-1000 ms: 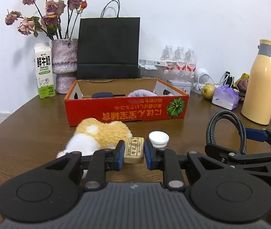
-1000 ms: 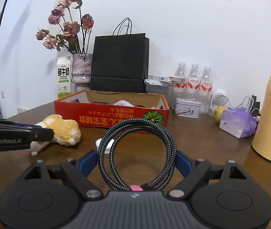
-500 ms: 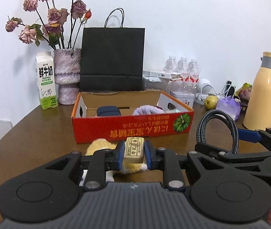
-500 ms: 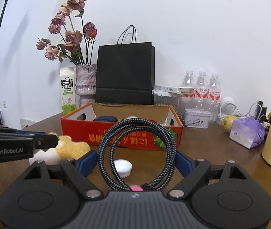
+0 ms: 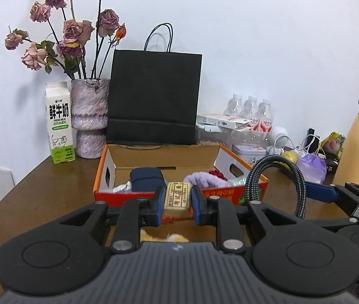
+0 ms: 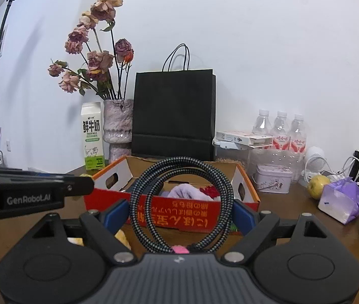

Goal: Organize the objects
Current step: 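Carry the cable and tan tag with both grippers over the box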

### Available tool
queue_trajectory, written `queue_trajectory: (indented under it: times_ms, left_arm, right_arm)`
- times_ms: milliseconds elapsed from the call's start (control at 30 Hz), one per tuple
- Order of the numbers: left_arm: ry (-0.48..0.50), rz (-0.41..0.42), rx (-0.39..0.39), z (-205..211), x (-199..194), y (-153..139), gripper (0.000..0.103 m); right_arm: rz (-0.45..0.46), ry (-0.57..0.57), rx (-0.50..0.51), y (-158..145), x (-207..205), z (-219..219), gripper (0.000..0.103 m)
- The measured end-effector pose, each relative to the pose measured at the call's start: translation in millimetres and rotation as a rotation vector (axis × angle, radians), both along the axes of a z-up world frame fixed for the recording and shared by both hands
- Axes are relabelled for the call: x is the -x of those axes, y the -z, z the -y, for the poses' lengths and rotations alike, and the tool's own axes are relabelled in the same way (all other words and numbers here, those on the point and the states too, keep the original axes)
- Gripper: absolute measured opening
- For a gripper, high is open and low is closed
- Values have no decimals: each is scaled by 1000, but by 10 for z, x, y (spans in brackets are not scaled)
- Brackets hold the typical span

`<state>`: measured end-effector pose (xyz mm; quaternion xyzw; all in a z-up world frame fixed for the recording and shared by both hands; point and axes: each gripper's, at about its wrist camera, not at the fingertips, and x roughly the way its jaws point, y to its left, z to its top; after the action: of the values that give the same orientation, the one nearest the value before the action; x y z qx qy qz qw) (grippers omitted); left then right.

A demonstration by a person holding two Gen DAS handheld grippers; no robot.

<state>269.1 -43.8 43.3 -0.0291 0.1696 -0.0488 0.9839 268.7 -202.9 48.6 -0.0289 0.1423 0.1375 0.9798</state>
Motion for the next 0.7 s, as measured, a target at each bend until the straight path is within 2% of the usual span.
queue_trajectory:
  times_ms: [700]
  left_arm:
    - [-27, 11, 42, -188, -800, -176, 22]
  right_arm:
    - [0, -16, -50, -73, -820, -188, 86]
